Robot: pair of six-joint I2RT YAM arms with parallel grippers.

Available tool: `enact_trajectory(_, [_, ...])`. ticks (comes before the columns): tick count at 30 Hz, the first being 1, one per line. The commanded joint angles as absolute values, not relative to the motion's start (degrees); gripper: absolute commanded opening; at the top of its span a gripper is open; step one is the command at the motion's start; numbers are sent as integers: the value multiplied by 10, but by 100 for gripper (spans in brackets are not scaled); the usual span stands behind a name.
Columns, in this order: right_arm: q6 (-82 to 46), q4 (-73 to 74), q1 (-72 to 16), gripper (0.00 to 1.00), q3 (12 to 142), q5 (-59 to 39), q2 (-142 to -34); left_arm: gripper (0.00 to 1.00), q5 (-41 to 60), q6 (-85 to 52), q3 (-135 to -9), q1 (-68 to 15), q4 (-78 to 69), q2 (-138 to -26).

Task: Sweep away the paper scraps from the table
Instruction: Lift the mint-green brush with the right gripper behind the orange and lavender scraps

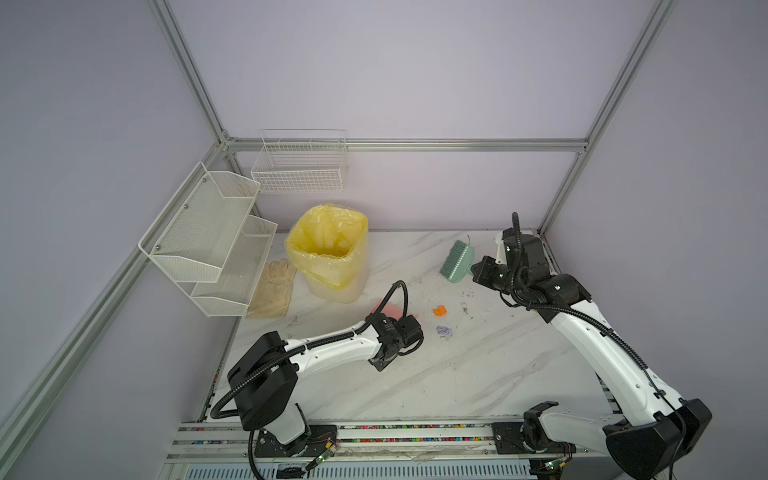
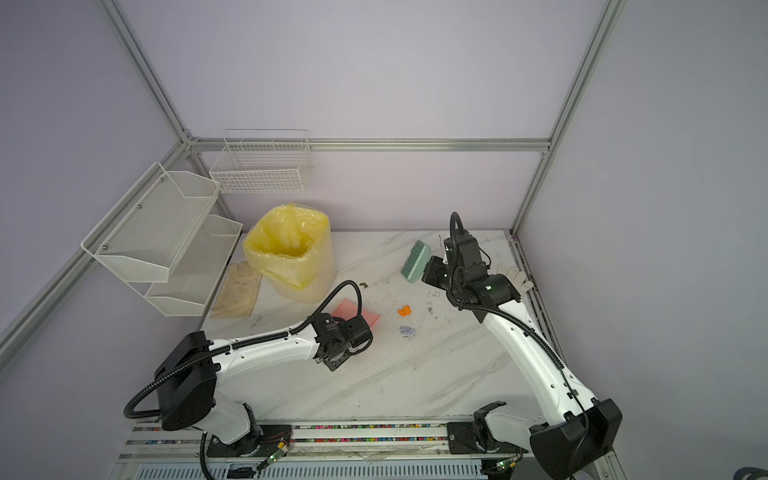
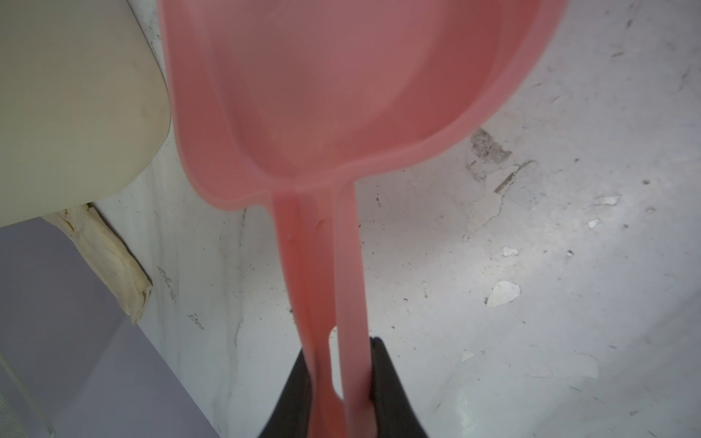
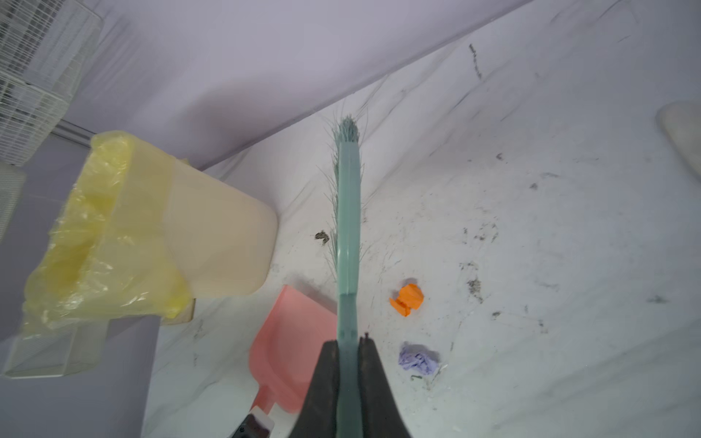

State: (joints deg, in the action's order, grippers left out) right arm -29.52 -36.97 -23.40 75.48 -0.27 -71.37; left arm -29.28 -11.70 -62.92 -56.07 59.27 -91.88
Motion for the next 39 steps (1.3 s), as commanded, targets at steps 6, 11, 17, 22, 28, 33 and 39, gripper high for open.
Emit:
enact_trajectory(6, [-106, -453, -232, 0, 774, 172, -752, 6, -390, -71, -647, -570, 591, -994])
enact_trajectory(11, [-28, -455, -233, 0, 773, 177, -774, 6, -398, -72, -657, -594, 591, -1030])
enact_trajectory(17, [7, -458, -234, 0, 758, 182, -803, 7, -396, -64, -642, -607, 593, -1030])
enact_trajectory(22, [7, -495, -246, 0, 750, 159, -824, 8, -390, -61, -643, -613, 594, -1024])
enact_trajectory(28, [-8, -508, -269, 0, 756, 109, -828, 9, -398, -28, -638, -632, 591, -1037])
enact_trajectory(33, [-14, -527, -283, 0, 772, 112, -854, 12, -380, -20, -639, -639, 595, -1026])
enact_trajectory(39, [-34, -526, -286, 0, 769, 107, -856, 14, -364, -11, -645, -644, 611, -1010])
